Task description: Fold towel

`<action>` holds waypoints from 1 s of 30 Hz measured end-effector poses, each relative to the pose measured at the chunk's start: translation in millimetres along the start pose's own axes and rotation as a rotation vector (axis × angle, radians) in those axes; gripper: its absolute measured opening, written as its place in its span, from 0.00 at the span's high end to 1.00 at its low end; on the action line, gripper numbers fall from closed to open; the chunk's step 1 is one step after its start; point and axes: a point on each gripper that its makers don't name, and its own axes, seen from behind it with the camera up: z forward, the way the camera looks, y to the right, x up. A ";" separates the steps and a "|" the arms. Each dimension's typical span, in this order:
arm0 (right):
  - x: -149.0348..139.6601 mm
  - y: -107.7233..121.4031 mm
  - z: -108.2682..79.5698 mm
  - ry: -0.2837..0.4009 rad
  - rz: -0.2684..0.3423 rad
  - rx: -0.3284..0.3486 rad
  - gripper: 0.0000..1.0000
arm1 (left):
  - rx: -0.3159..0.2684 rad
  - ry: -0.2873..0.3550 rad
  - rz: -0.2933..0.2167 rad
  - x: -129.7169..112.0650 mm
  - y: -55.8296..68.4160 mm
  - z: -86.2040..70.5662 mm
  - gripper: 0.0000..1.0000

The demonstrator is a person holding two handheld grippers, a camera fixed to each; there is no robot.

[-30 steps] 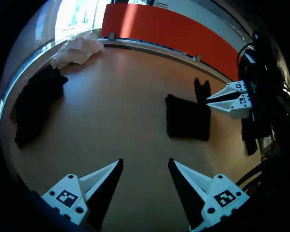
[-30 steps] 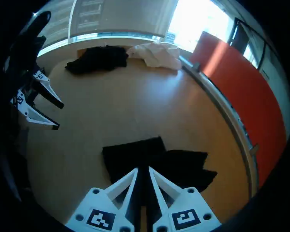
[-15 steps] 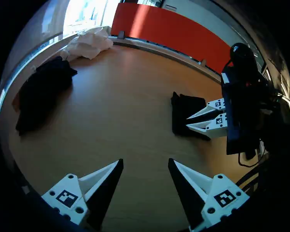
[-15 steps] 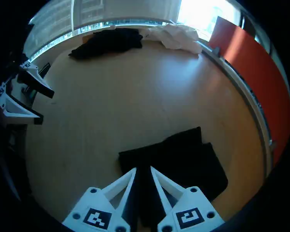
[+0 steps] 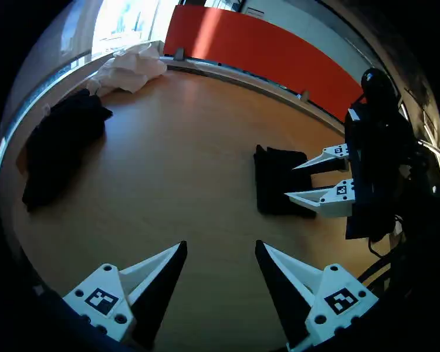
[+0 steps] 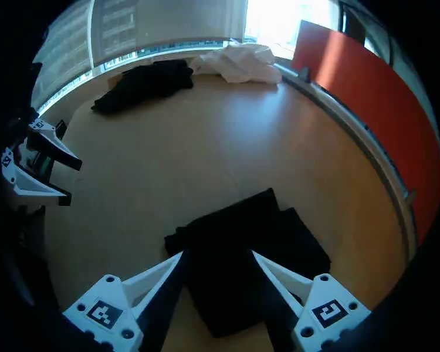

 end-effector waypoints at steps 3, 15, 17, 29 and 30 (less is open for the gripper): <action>-4.3 0.8 -4.6 0.001 0.008 -0.009 0.28 | -0.001 0.002 0.003 1.6 0.5 0.1 0.15; -48.1 1.9 -25.1 -0.026 0.083 -0.051 0.29 | -0.008 0.009 0.000 4.5 2.1 0.1 0.15; -55.7 2.2 -27.9 -0.032 0.097 -0.059 0.29 | -0.011 0.009 0.000 4.6 2.7 0.0 0.15; -86.2 0.6 -32.5 -0.062 0.164 -0.074 0.29 | -0.021 0.004 0.007 1.9 7.7 0.7 0.15; -88.4 0.3 -32.2 -0.065 0.168 -0.075 0.30 | -0.022 0.004 0.008 1.9 8.2 0.6 0.15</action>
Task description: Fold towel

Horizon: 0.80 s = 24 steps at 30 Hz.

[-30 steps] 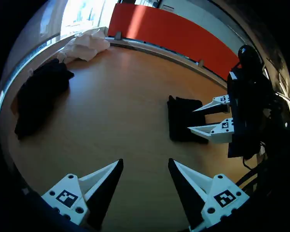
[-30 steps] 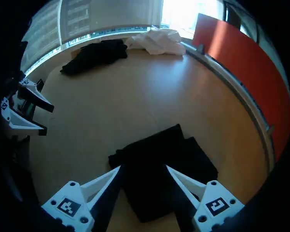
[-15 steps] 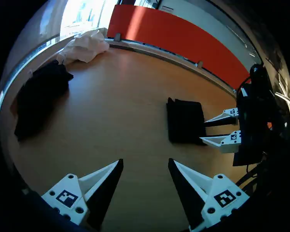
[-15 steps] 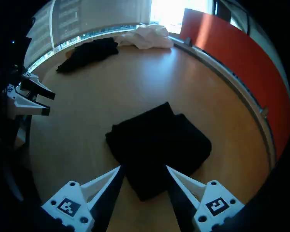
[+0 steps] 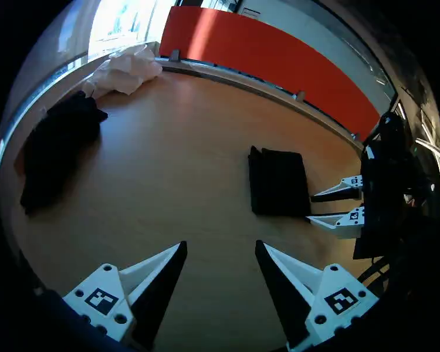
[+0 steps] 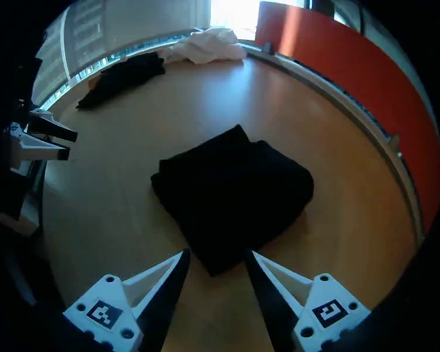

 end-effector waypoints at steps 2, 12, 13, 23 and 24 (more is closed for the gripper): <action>-4.0 0.3 0.7 -0.003 0.008 -0.004 0.32 | -0.001 0.002 0.002 0.2 0.8 -0.3 0.15; -20.2 -3.2 4.4 -0.018 0.052 0.016 0.57 | -0.006 0.001 0.002 0.1 3.0 -0.1 0.14; -20.7 -3.1 4.9 -0.017 0.053 0.015 0.58 | -0.006 0.002 0.003 0.3 3.3 0.0 0.14; -20.9 -2.6 5.9 -0.010 0.050 0.003 0.88 | -0.008 -0.002 0.009 -1.0 5.5 0.3 0.15; -20.7 -2.6 5.7 -0.008 0.048 0.001 0.91 | -0.008 -0.002 0.009 -1.2 5.6 0.1 0.15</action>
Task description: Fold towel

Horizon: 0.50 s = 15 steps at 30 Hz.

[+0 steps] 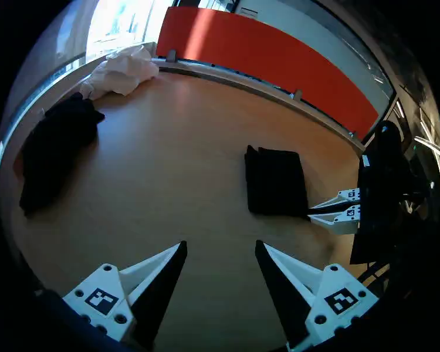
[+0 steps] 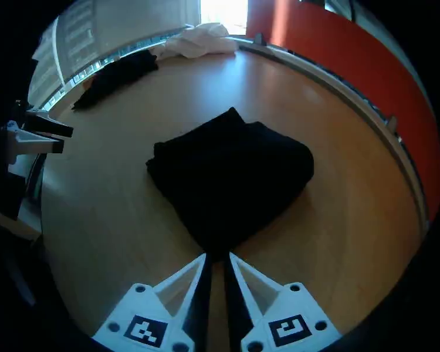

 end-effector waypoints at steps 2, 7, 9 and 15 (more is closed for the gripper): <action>0.5 1.0 -0.5 0.004 -0.004 -0.006 0.94 | 0.000 -0.001 0.001 -0.5 0.0 -0.2 0.15; 3.6 5.1 -4.4 0.014 -0.011 -0.015 0.96 | -0.003 -0.001 0.004 -0.8 0.7 -0.8 0.14; 7.5 7.2 -7.5 0.023 -0.013 -0.018 0.96 | -0.006 0.000 0.006 -0.3 1.4 -1.1 0.14; 34.3 16.2 -24.0 0.081 -0.021 -0.036 0.96 | -0.014 0.008 0.012 2.9 3.8 -2.9 0.14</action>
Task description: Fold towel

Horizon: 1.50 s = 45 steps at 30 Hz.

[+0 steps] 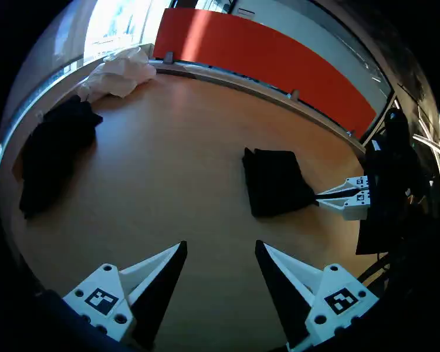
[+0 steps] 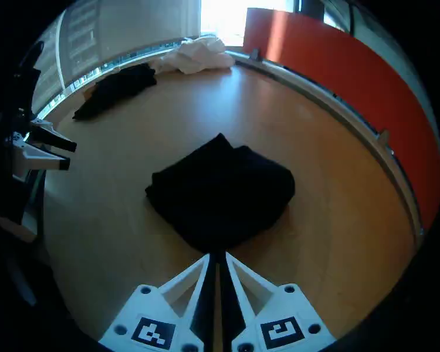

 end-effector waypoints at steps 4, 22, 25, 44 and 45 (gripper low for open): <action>27.1 8.0 -14.3 0.052 -0.013 -0.017 0.96 | -0.009 0.011 0.006 5.3 3.2 -2.0 0.14; 127.3 40.1 -96.4 0.247 -0.053 -0.099 0.96 | -0.046 0.058 0.061 37.1 16.0 -13.0 0.14; 127.7 47.0 -105.5 0.253 -0.049 -0.115 0.96 | -0.049 0.062 0.067 40.9 17.4 -13.7 0.14; 77.0 114.7 -159.2 0.241 0.028 -0.195 0.96 | -0.055 0.056 0.113 52.1 37.3 -3.0 0.15; 72.0 119.9 -163.0 0.238 0.033 -0.201 0.96 | -0.055 0.055 0.116 52.5 38.7 -2.5 0.15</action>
